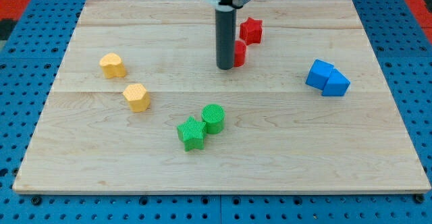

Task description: Push the red circle into the red star

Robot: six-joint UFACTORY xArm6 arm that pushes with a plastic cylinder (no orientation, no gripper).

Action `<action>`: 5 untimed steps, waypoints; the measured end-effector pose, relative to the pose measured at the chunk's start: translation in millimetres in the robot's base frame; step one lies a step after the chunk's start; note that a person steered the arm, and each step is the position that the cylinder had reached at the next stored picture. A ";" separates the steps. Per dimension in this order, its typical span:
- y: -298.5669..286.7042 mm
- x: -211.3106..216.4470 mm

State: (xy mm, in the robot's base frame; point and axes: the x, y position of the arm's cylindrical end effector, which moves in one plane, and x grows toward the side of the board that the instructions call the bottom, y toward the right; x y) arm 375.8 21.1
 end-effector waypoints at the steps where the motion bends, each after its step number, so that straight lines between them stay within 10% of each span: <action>1: 20.9 -14.4; 5: -55.9 37.6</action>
State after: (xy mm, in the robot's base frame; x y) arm 413.3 -34.8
